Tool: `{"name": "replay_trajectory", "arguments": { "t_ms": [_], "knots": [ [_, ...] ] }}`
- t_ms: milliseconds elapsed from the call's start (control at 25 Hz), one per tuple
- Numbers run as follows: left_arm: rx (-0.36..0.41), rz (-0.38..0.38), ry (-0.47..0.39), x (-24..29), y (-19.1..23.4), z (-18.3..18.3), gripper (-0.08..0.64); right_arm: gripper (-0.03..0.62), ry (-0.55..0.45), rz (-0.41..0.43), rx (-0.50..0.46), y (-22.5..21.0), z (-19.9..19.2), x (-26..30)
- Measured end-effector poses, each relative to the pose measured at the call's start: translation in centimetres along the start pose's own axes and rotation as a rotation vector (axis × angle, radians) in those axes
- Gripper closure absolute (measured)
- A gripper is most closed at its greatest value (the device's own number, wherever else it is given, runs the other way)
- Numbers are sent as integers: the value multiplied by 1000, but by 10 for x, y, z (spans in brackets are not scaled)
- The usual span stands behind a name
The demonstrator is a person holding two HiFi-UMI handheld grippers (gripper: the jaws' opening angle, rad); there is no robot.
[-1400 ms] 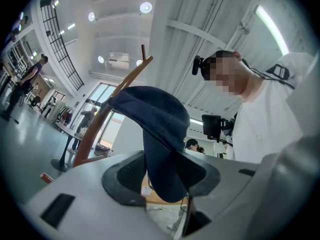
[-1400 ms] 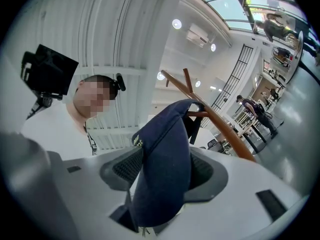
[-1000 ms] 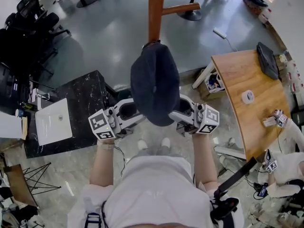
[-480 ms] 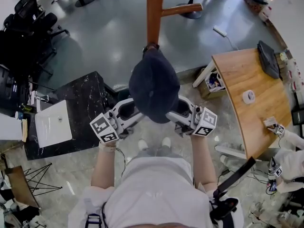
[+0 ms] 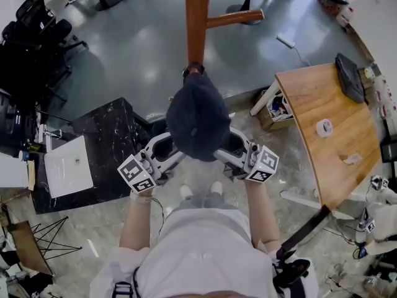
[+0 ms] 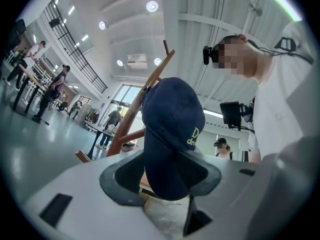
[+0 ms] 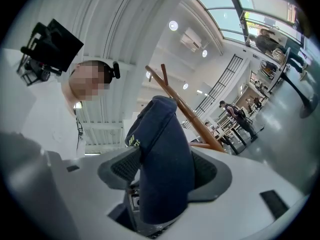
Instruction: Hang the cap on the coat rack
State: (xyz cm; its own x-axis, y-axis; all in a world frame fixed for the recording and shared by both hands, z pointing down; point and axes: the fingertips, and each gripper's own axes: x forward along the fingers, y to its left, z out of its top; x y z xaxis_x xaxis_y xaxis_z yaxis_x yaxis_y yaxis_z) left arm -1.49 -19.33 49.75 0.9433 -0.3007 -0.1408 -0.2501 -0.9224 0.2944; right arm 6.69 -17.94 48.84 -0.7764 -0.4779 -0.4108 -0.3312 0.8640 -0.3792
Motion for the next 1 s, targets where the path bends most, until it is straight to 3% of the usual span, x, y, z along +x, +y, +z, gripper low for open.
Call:
{"name": "replay_trajectory", "arguments": {
  "t_ms": [200, 440, 1000],
  "knots": [
    [9, 16, -2, 4, 5, -1, 373, 298, -66, -61, 6, -14, 3, -7],
    [-28, 48, 8, 8, 10, -12, 374, 296, -74, -228, 30, -45, -6, -35],
    [-144, 123, 85, -7, 8, -76, 377, 298, -35, -315, 139, -57, -54, -57]
  ]
}}
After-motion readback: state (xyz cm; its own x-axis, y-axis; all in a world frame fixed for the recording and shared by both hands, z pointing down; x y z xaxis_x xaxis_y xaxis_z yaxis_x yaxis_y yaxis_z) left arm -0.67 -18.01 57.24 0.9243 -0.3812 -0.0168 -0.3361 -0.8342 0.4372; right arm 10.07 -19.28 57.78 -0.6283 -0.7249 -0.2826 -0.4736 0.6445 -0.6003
